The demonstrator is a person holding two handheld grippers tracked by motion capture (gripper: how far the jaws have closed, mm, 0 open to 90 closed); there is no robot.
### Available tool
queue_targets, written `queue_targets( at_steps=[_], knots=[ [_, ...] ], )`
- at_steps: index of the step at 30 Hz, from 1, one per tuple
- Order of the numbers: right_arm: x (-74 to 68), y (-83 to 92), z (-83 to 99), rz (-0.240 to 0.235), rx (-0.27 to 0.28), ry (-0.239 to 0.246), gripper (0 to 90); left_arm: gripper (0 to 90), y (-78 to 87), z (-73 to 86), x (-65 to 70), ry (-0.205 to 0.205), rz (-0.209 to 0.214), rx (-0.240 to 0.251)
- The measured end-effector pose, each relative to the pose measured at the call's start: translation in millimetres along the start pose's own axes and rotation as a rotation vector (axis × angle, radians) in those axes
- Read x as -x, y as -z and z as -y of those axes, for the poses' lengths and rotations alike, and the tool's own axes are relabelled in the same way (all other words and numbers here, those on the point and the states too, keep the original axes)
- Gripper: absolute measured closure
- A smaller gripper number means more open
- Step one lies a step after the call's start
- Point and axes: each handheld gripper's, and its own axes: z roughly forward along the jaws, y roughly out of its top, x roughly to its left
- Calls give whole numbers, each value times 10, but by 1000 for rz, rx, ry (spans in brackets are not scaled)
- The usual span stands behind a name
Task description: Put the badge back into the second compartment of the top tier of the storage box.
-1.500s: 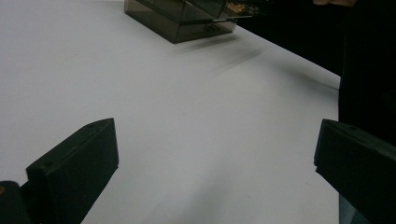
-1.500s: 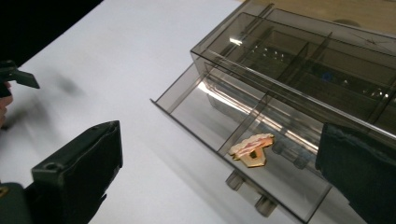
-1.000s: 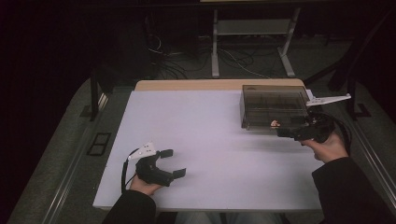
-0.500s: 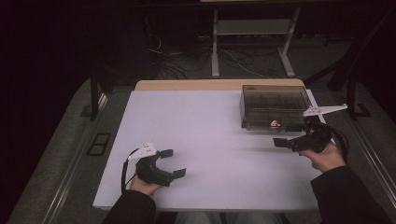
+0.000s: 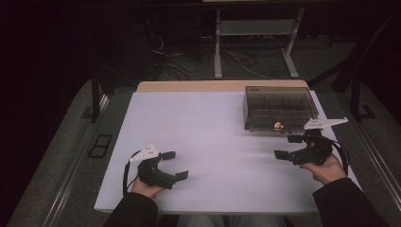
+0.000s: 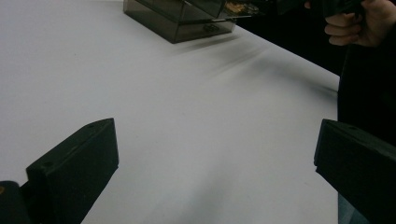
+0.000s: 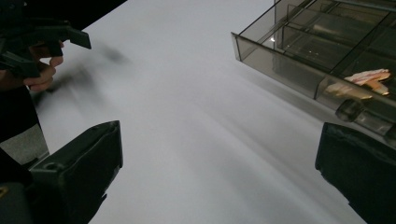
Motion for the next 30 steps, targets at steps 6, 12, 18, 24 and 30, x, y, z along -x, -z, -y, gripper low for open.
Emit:
queue_targets(
  at_steps=[6, 12, 18, 24, 30],
  knots=[
    [-52, -55, 128, -6, 7, 0, 0, 0, 1, 0, 1, -1, -1, -2],
    [-55, -109, 231, 3, 6, 6, 1, 0, 1, 1, 0, -1, -1, -3],
    [-42, -150, 349, 10, 8, -9, 1, 0, -1, 2, -2, -1, 0, -7],
    [-52, -170, 414, 2, 14, -3, 0, 0, -7, 4, 0, 2, 2, -9],
    [-78, -191, 472, -4, 13, 6, 1, 0, -7, 6, 1, 2, 3, -10]
  ],
)
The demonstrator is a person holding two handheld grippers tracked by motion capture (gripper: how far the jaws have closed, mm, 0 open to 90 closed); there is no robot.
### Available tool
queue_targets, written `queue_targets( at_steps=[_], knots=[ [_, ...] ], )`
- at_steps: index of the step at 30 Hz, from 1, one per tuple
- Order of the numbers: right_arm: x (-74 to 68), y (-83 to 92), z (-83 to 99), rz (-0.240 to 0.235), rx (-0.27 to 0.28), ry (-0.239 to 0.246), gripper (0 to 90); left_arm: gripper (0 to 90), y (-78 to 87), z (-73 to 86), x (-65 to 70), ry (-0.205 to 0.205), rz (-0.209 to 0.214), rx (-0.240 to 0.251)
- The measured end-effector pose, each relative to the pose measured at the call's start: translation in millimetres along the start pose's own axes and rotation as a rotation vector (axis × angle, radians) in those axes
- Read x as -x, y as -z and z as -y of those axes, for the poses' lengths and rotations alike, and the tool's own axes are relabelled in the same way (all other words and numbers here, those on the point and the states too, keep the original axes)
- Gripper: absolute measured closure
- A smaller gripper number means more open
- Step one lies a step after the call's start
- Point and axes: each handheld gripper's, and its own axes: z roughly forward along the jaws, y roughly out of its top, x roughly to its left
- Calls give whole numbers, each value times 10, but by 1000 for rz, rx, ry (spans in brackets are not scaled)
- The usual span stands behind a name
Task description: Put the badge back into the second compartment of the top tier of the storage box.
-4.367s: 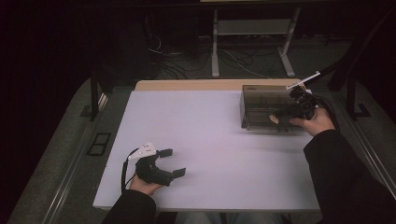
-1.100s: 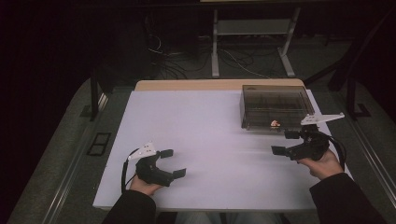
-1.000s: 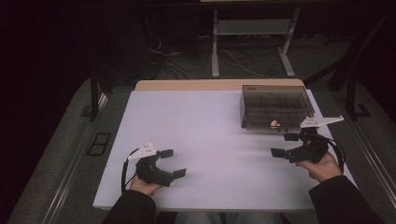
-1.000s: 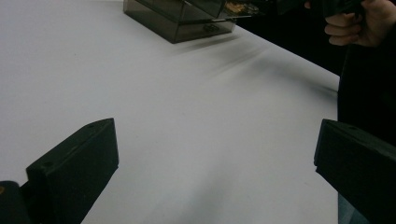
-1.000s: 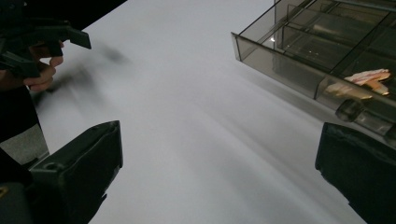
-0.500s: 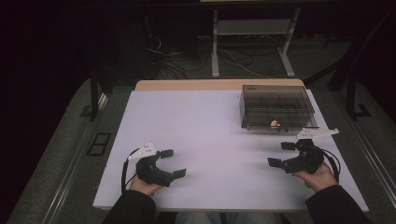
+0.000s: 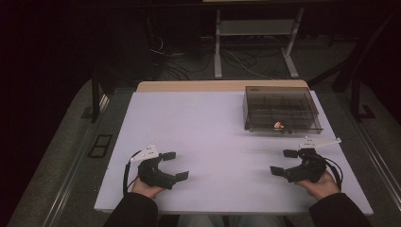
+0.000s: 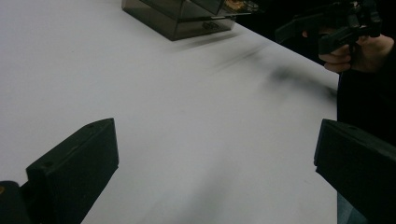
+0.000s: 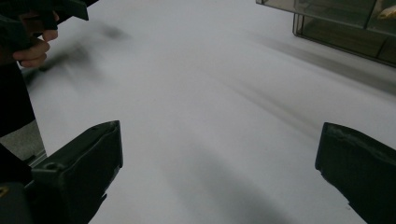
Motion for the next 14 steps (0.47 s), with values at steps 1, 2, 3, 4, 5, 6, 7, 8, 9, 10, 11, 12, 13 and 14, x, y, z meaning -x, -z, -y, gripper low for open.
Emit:
queue_targets(
  at_steps=[1, 2, 3, 4, 5, 6, 7, 8, 9, 10, 11, 12, 13, 14],
  knots=[
    [-4, -8, 12, 0, 1, -2, 1, 0, 0, 0, 0, 0, 1, 0],
    [-3, -11, 24, -2, -3, 2, 0, 0, 0, 0, 0, 0, 1, 0],
    [-4, -17, 37, -4, -5, 0, 0, 0, -1, 0, 0, -1, 1, 0],
    [-5, -24, 50, -5, -5, 0, 1, 0, -1, 0, 0, 0, 1, 0],
    [-8, -26, 62, -5, -7, 1, 1, 0, -2, 1, 0, 1, 1, 0],
    [-9, -26, 74, -6, -10, 3, 1, 0, -3, 1, -1, 1, 2, 0],
    [-11, -27, 89, -6, -12, 6, 0, 0, -3, 1, -1, 0, 2, -1],
    [-15, -32, 102, -3, -11, 9, 1, 0, -3, 1, -2, -1, 3, -2],
    [-22, -34, 116, -2, -19, 10, 1, 0, -3, 1, -2, 1, 2, -2],
    [-20, -42, 129, -3, -22, 18, 1, 0, -3, 1, -4, 0, 2, -3],
    [-26, -45, 143, -4, -28, 15, 1, 0, -4, 2, -5, 2, 3, -2],
    [-22, -47, 154, -8, -32, 21, 1, 0, -5, 2, -6, 2, 4, -1],
    [-25, -47, 165, -8, -33, 18, 1, 0, -5, 2, -6, 2, 4, -1],
    [-25, -47, 173, -10, -32, 18, 1, 0, -5, 2, -7, 3, 4, -1]
  ],
)
